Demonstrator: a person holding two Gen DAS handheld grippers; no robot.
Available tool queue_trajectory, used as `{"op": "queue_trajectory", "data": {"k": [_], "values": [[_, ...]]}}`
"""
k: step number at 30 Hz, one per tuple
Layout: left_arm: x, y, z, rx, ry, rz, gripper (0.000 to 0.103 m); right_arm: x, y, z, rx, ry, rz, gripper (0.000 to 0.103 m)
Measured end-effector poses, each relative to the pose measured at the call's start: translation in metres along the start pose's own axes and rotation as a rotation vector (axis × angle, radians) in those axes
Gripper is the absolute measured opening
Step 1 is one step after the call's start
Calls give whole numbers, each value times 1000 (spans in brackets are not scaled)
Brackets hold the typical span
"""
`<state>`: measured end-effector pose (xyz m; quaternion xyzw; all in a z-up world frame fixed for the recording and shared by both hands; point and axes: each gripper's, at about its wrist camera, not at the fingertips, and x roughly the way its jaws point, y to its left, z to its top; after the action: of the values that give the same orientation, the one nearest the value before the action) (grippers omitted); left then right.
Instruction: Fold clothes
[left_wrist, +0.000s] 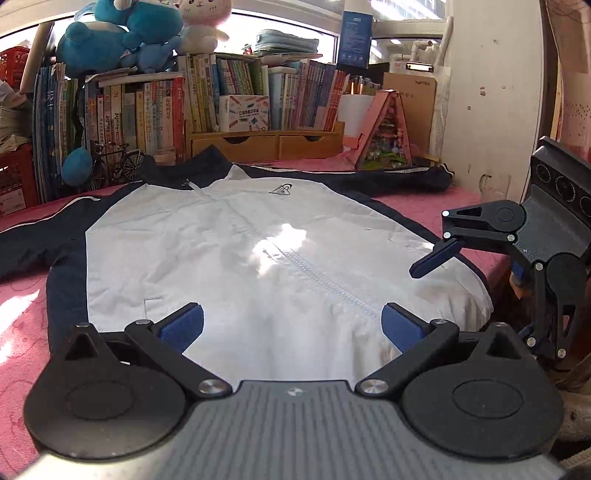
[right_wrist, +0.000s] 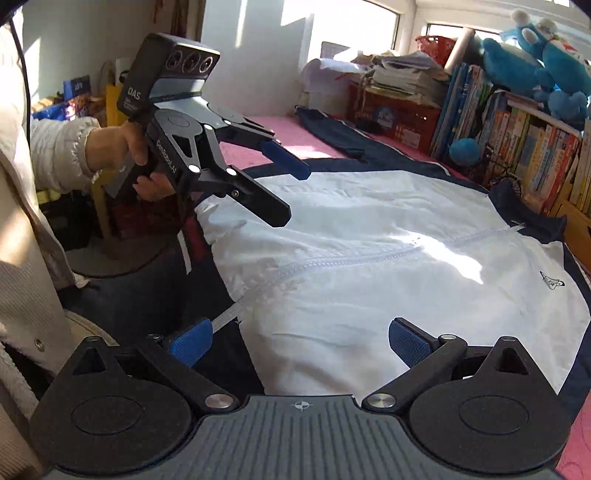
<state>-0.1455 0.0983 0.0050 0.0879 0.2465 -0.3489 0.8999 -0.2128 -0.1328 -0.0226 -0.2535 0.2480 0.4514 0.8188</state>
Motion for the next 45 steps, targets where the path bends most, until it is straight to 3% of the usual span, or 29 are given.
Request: {"op": "queue_trajectory", "data": {"k": [2, 4, 6, 8, 10, 12, 14, 15, 17, 19, 24, 29, 32, 35, 38, 39, 40, 41, 42, 45], "values": [[2, -13, -12, 97, 43, 62, 103, 6, 15, -10, -99, 31, -91, 102], [4, -13, -26, 134, 100, 118, 103, 6, 10, -25, -113, 70, -157, 102], [-6, 3, -34, 39, 107, 111, 103, -7, -9, -40, -57, 61, -178, 102], [-21, 20, -35, -66, 121, 129, 103, -31, -36, -51, 88, 80, -178, 103], [-34, 34, -30, -145, 130, 133, 103, -58, -58, -54, 265, 46, -155, 103], [-40, 45, -12, -189, 93, 130, 103, -82, -77, -56, 432, -37, -149, 103], [-35, 50, 9, -203, 44, 137, 103, -102, -98, -61, 536, -199, -278, 103], [-25, 51, 23, -205, 19, 139, 103, -109, -110, -65, 583, -264, -360, 103], [-4, 51, 48, -213, -19, 143, 103, -116, -149, -81, 724, -304, -533, 103], [26, 50, 71, -236, -45, 119, 103, -115, -198, -105, 911, -276, -676, 103], [122, 34, 113, -303, -15, 58, 103, -114, -298, -180, 1293, -291, -891, 103], [204, 7, 146, -294, 21, 43, 103, -108, -353, -230, 1507, -262, -1116, 103], [237, -1, 153, -305, 53, 35, 103, -109, -361, -246, 1504, -310, -1150, 103], [258, -4, 145, -294, 116, 56, 103, -102, -368, -248, 1459, -279, -1169, 103], [269, -17, 139, -169, 160, 121, 103, -100, -378, -253, 1468, -291, -1189, 103], [271, -23, 138, -123, 169, 143, 103, -100, -383, -254, 1470, -282, -1199, 91], [272, -28, 138, -100, 172, 160, 103, -99, -387, -254, 1470, -248, -1221, 73], [272, -32, 138, -83, 175, 172, 103, -99, -392, -254, 1475, -212, -1241, 13], [271, -29, 138, -94, 174, 163, 103, -99, -395, -252, 1494, -179, -1253, 8], [266, -21, 137, -131, 169, 135, 103, -100, -377, -210, 1305, -241, -1303, 7]]}}
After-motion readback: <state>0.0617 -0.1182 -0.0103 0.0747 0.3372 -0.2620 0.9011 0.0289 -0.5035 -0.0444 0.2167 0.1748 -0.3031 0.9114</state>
